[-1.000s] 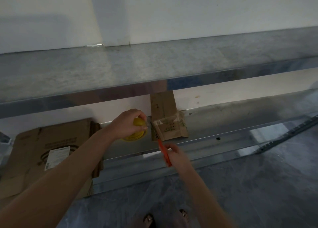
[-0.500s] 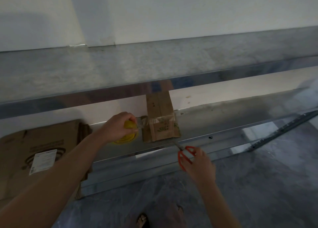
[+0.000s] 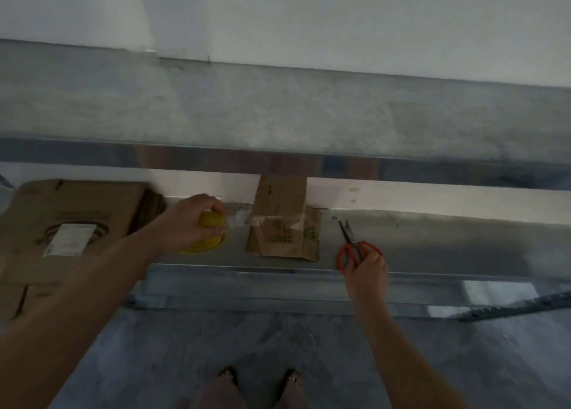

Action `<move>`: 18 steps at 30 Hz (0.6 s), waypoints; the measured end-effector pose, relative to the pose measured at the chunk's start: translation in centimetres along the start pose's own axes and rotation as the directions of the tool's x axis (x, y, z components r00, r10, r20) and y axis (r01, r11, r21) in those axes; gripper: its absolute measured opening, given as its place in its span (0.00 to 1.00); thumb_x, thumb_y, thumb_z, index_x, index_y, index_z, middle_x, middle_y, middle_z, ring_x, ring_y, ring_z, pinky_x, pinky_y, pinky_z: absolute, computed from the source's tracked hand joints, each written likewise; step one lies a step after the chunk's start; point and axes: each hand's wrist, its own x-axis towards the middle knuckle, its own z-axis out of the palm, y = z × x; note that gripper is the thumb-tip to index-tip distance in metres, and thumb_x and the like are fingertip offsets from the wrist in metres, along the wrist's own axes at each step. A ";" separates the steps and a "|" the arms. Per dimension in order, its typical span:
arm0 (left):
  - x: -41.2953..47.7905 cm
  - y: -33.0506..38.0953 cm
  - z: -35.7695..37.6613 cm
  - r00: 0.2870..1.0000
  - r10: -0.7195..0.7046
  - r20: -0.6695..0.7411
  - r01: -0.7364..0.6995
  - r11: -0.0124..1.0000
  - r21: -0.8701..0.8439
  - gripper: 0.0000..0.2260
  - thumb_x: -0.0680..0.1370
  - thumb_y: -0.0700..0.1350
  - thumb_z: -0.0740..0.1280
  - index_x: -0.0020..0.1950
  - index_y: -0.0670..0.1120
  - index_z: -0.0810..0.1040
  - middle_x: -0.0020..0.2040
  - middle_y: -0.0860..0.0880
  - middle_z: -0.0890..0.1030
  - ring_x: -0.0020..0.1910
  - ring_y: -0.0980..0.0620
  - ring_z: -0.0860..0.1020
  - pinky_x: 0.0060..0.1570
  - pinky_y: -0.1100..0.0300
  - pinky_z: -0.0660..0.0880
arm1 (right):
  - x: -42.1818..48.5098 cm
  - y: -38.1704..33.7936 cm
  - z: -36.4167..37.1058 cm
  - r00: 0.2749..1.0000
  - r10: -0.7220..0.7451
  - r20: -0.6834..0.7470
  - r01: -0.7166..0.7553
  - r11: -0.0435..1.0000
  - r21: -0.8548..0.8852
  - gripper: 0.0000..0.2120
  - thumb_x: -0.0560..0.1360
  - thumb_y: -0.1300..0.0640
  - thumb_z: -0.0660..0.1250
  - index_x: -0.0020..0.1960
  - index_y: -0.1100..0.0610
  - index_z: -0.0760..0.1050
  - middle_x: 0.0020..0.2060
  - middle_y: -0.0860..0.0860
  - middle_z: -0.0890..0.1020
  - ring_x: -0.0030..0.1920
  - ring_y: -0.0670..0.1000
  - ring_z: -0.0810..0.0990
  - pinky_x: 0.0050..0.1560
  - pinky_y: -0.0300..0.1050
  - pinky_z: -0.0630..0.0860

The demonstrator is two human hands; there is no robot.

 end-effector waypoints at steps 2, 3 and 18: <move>-0.2 0.0 0.0 1.000 -0.028 0.003 0.028 1.000 -0.001 0.13 0.74 0.49 0.73 0.56 0.54 0.76 0.56 0.53 0.75 0.54 0.54 0.74 0.48 0.62 0.68 | 0.9 0.0 -0.1 0.999 -0.021 0.028 0.025 0.986 -0.162 0.23 0.78 0.46 0.62 0.69 0.55 0.70 0.66 0.57 0.70 0.65 0.60 0.67 0.63 0.55 0.68; -0.2 0.0 0.0 0.999 -0.041 0.006 0.041 0.999 -0.003 0.13 0.73 0.50 0.73 0.56 0.55 0.76 0.56 0.53 0.76 0.54 0.54 0.74 0.49 0.61 0.69 | 1.2 0.1 -0.2 0.998 -0.026 0.051 0.038 0.971 -0.238 0.24 0.78 0.45 0.60 0.70 0.54 0.69 0.68 0.56 0.68 0.68 0.59 0.64 0.65 0.56 0.67; 0.7 -1.0 -1.2 0.998 0.041 0.051 -0.041 0.999 0.017 0.14 0.73 0.50 0.73 0.57 0.53 0.76 0.56 0.52 0.75 0.54 0.52 0.73 0.50 0.59 0.68 | -12.2 -12.5 -5.0 0.745 -0.642 -0.181 0.651 0.759 -0.012 0.28 0.81 0.39 0.52 0.77 0.49 0.59 0.76 0.53 0.63 0.78 0.56 0.55 0.76 0.57 0.56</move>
